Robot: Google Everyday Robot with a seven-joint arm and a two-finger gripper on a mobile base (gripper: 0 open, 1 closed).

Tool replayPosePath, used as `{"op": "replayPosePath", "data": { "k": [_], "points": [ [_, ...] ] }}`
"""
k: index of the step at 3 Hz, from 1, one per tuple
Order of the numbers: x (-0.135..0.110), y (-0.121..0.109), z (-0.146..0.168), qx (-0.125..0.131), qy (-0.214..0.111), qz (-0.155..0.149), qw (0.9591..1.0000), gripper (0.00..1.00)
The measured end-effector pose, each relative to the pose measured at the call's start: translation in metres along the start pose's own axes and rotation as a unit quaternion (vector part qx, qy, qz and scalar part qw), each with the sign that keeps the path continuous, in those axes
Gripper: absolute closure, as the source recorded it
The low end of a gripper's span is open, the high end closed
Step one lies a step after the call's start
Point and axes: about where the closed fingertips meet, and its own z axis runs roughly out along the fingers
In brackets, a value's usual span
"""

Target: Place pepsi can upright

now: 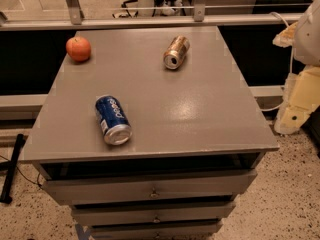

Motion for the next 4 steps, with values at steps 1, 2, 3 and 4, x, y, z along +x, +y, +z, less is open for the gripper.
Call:
{"op": "replayPosePath", "data": {
  "k": [1, 2, 3, 4],
  "points": [
    [0.0, 0.0, 0.0, 0.0, 0.0, 0.0, 1.0, 0.0],
    [-0.004, -0.002, 0.002, 0.004, -0.007, 0.006, 0.9999, 0.0],
    [-0.031, -0.009, 0.019, 0.001, -0.036, 0.027, 0.999, 0.0],
    [-0.085, -0.017, 0.049, -0.017, -0.067, 0.05, 0.9963, 0.0]
  ]
}}
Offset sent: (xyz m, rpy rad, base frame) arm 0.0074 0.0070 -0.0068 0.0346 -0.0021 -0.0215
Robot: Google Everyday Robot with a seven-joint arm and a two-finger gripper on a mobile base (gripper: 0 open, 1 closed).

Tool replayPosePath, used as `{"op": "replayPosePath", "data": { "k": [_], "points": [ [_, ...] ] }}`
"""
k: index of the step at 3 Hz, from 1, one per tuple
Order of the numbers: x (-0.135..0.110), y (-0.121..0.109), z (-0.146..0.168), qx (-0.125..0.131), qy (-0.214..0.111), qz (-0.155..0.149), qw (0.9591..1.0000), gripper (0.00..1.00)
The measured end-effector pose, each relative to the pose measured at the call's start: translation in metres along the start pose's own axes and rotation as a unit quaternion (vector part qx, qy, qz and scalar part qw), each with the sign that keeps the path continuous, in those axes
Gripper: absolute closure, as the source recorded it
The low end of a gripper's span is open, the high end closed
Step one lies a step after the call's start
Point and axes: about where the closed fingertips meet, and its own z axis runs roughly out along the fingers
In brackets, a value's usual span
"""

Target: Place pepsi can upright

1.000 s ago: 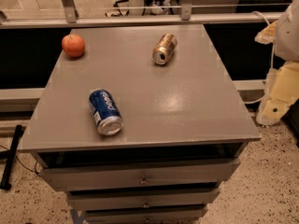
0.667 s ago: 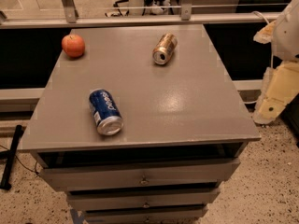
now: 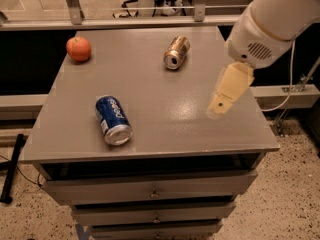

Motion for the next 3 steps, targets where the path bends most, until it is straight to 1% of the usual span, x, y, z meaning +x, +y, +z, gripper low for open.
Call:
{"op": "replayPosePath", "data": {
  "k": [1, 2, 3],
  "points": [
    [-0.0521, 0.0045, 0.0351, -0.029, -0.022, 0.042, 0.9984, 0.0],
    [-0.0521, 0.0045, 0.0351, -0.029, -0.022, 0.042, 0.9985, 0.0],
    [-0.057, 0.0024, 0.0353, -0.032, -0.04, 0.045, 0.9977, 0.0]
  ]
}}
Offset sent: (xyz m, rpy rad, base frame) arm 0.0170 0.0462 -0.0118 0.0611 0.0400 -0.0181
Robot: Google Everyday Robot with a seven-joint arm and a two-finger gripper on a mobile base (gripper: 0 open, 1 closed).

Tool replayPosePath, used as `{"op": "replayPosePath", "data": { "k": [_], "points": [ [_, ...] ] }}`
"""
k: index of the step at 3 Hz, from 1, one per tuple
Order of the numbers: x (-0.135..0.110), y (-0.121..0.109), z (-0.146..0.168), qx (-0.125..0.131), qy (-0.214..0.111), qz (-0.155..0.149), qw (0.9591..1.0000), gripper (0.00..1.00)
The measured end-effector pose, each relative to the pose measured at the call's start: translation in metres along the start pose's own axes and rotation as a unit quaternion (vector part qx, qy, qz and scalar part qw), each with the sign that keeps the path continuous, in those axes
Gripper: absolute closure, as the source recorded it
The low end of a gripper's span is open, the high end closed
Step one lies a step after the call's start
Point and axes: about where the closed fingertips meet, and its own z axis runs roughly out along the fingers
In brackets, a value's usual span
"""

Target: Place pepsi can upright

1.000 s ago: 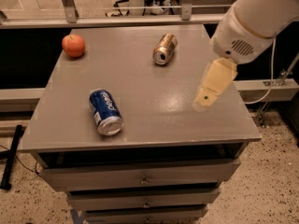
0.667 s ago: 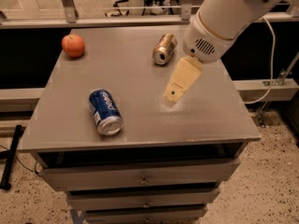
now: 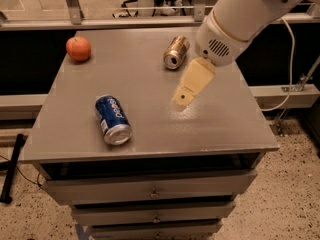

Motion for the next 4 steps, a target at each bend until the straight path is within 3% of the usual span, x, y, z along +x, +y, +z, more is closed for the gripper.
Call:
{"op": "replayPosePath", "data": {
  "k": [1, 2, 3, 4],
  "points": [
    [-0.032, 0.001, 0.012, -0.01, -0.031, 0.013, 0.9994, 0.0],
    [-0.068, 0.004, 0.021, -0.021, -0.055, 0.054, 0.9968, 0.0],
    [-0.1, 0.01, 0.041, -0.034, -0.065, 0.11, 0.9912, 0.0],
    [-0.119, 0.022, 0.072, -0.039, -0.045, 0.16, 0.9854, 0.0]
  ]
}}
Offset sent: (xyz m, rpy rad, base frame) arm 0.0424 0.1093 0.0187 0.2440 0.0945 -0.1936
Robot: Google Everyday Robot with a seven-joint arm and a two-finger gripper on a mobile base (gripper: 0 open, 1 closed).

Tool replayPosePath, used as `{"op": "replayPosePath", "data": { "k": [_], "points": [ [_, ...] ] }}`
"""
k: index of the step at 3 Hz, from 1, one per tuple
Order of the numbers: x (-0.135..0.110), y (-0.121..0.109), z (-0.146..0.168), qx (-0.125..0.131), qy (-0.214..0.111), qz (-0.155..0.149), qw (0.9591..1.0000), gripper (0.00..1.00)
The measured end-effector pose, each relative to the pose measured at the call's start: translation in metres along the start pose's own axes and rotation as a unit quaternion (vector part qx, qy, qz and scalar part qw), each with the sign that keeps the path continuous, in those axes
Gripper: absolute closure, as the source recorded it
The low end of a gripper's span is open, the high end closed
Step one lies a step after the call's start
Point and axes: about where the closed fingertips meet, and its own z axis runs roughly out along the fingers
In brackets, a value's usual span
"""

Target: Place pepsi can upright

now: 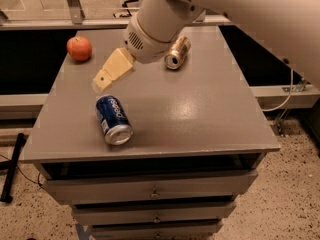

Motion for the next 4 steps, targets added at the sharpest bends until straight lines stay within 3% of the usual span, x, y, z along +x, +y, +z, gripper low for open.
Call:
{"op": "replayPosePath", "data": {
  "k": [2, 4],
  "points": [
    [0.004, 0.028, 0.054, 0.032, 0.074, 0.065, 0.9946, 0.0],
    [0.01, 0.053, 0.08, 0.086, 0.147, 0.085, 0.9817, 0.0]
  ]
}}
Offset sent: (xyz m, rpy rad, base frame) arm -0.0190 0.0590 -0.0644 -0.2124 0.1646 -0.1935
